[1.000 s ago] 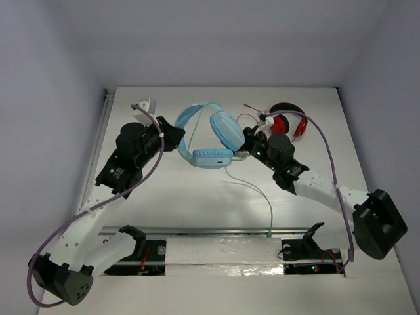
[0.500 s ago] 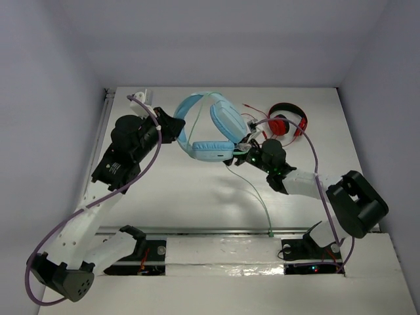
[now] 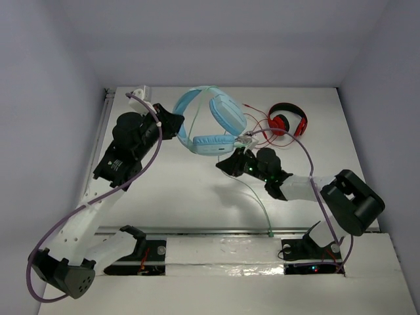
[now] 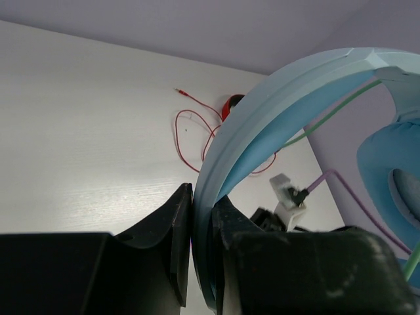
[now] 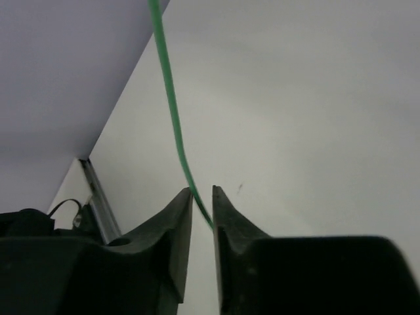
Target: Wrap the headphones
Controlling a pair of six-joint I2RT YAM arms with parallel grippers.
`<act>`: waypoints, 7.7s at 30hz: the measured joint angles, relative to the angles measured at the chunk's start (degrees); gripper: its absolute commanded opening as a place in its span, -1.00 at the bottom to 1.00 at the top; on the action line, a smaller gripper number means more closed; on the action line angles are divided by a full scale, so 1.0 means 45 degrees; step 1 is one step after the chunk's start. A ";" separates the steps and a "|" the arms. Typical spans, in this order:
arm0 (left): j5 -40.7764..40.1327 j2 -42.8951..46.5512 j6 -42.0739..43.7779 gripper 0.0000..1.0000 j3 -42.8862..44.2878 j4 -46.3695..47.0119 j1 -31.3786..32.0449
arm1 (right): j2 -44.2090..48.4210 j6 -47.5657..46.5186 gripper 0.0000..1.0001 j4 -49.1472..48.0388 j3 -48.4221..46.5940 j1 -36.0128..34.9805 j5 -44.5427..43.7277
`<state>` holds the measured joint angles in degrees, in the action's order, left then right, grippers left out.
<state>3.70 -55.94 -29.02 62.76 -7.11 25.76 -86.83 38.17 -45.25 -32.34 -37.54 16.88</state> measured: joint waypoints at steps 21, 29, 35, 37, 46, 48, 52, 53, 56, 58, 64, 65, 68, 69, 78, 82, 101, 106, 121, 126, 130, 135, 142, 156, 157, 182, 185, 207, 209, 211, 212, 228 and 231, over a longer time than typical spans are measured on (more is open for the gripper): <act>-0.3609 -0.1200 -0.1647 -1.00 -0.2205 0.3177 -0.0010 | 0.2953 -0.0010 -1.00 0.5027 -0.0233 -0.2594 -0.0471; -0.4711 -0.1525 -0.2249 -1.00 -0.3463 0.4197 0.0015 | 0.2759 -0.0559 -1.00 0.7878 -0.2059 -0.3973 -0.0559; -0.5401 -0.1972 -0.2327 -1.00 -0.4342 0.4464 0.0068 | 0.2895 -0.0816 -1.00 0.9491 -0.3288 -0.4935 -0.1069; -0.5586 -0.2123 -0.2293 -1.00 -0.4478 0.4439 0.0151 | 0.2977 -0.0869 -1.00 1.0098 -0.3507 -0.4959 -0.1112; -0.6693 -0.2438 -0.2152 -1.00 -0.5217 0.4619 0.1632 | 0.2011 -0.1583 -1.00 1.2352 -0.5639 -0.5008 -0.0967; -0.7004 -0.2521 -0.1967 -1.00 -0.5270 0.4405 0.2171 | 0.1666 -0.1855 -1.00 1.2915 -0.6241 -0.5008 -0.0928; -0.7538 -0.2443 -0.1622 -1.00 -0.5557 0.3628 0.3070 | 0.1457 -0.2453 -1.00 1.4056 -0.7203 -0.5008 -0.0835; -0.7635 -0.2336 -0.1579 -1.00 -0.5727 0.3361 0.3259 | 0.1457 -0.2599 -1.00 1.4362 -0.7427 -0.5008 -0.0865; -0.7888 -0.1603 -0.1511 -1.00 -0.6368 0.2259 0.3687 | 0.1457 -0.2982 -1.00 1.5212 -0.7956 -0.5008 -0.1195; -0.7956 -0.0971 -0.1520 -1.00 -0.6708 0.1438 0.3949 | 0.1438 -0.3191 -1.00 1.5747 -0.8189 -0.5008 -0.1545; -0.7465 0.0316 -0.1608 -1.00 -0.6941 -0.0549 0.4658 | 0.1107 -0.3711 -1.00 1.7048 -0.8646 -0.5008 -0.2739; -0.7320 0.0316 -0.1603 -1.00 -0.6921 -0.0738 0.4716 | 0.1054 -0.3832 -1.00 1.7267 -0.8743 -0.5008 -0.3104; -0.6742 0.0199 -0.1467 -1.00 -0.6659 -0.1496 0.4872 | 0.0947 -0.4153 -1.00 1.8102 -0.9180 -0.5042 -0.4226; -0.6552 0.0165 -0.1404 -1.00 -0.6557 -0.1676 0.4891 | 0.0937 -0.4235 -1.00 1.8360 -0.9335 -0.5076 -0.4668; -0.5707 -0.0311 -0.0821 -1.00 -0.5265 -0.1919 0.4896 | 0.1219 -0.4891 -1.00 1.9020 -0.9627 -0.5275 -0.7810; -0.5338 -0.0607 -0.0189 -1.00 -0.4541 -0.2001 0.4896 | 0.1268 -0.5051 -1.00 1.8778 -0.9515 -0.5323 -0.9238; -0.4726 -0.2079 0.3235 -1.00 -0.1899 -0.3041 0.4886 | 0.2195 -0.5833 -0.90 1.7019 -0.8840 -0.5440 -1.1132; -0.3682 -0.2079 0.3910 -1.00 -0.1263 -0.3031 0.4682 | 0.2293 -0.6358 -0.94 1.5800 -0.8359 -0.5440 -1.1837; -0.3623 -0.2142 0.4648 -1.00 0.3308 -0.4930 0.4668 | 0.3181 -0.8106 -0.99 1.4712 -1.0817 -0.5314 -1.1832; -0.4318 -0.2521 0.4600 -1.00 0.3701 -0.4935 0.4668 | 0.3701 -0.8184 -1.00 1.3857 -1.0384 -0.4206 -1.0219; -0.4828 -0.3104 0.4396 -1.00 0.3138 -0.4857 0.4677 | 0.3910 -0.7825 -1.00 1.3984 -0.9350 -0.3041 -0.8539; -0.5372 -0.3390 0.4333 -1.00 0.2356 -0.4979 0.4673 | 0.3400 -0.7159 -1.00 1.5042 -0.9248 -0.2361 -0.7198; -0.5527 -0.3789 0.4274 -1.00 0.1486 -0.4056 0.4668 | 0.3279 -0.5989 -1.00 1.5412 -0.9044 -0.1787 -0.6989; -0.6154 -0.4109 0.3968 -1.00 0.1307 -0.3385 0.4668 | 0.3279 -0.5663 -0.76 1.5703 -0.8888 -0.1710 -0.8670; -0.6086 -0.4109 0.3959 -1.00 0.1307 -0.3361 0.4668 | 0.3279 -0.5610 -0.68 1.5703 -0.8888 -0.1710 -0.8748; -0.0801 -0.1651 0.5401 -1.00 -0.0301 -0.4493 0.4342 | 0.3696 -0.5639 -0.37 1.4430 -0.8806 0.0568 -1.0462; -0.0495 -0.1598 0.5348 -1.00 -0.0466 -0.4614 0.4158 | 0.4007 -0.5377 -0.41 1.3940 -0.8456 0.0593 -0.9568; 0.0209 -0.1817 0.5790 -1.00 0.3871 -0.7747 0.4085 | 0.1705 -0.4847 0.35 0.5931 -0.4250 0.4109 0.2759; 0.0476 -0.1899 0.5809 -1.00 0.4702 -0.8097 0.4075 | 0.1180 -0.5221 0.43 0.6018 -0.4347 0.4085 0.4299; 0.0753 -0.2001 0.5829 -1.00 0.5323 -0.8315 0.4022 | 0.0743 -0.5532 0.50 0.6042 -0.4449 0.4041 0.5659; 0.0889 -0.2074 0.5833 -1.00 0.5610 -0.8461 0.4002 | 0.0520 -0.5615 0.54 0.5965 -0.4483 0.4002 0.6300; 0.2195 -0.3075 0.5809 -1.00 0.6484 -0.9126 0.3988 | -0.0962 -0.5071 0.60 0.3818 -0.4629 0.2312 0.9369; 0.2409 -0.3065 0.5809 -1.00 0.6484 -0.9126 0.3988 | -0.0981 -0.4891 0.60 0.3551 -0.4653 0.2297 0.9345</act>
<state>14.55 -69.73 -2.87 91.94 -48.18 43.70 -91.24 16.16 -29.28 -53.28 -27.20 58.94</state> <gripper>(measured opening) 0.130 0.798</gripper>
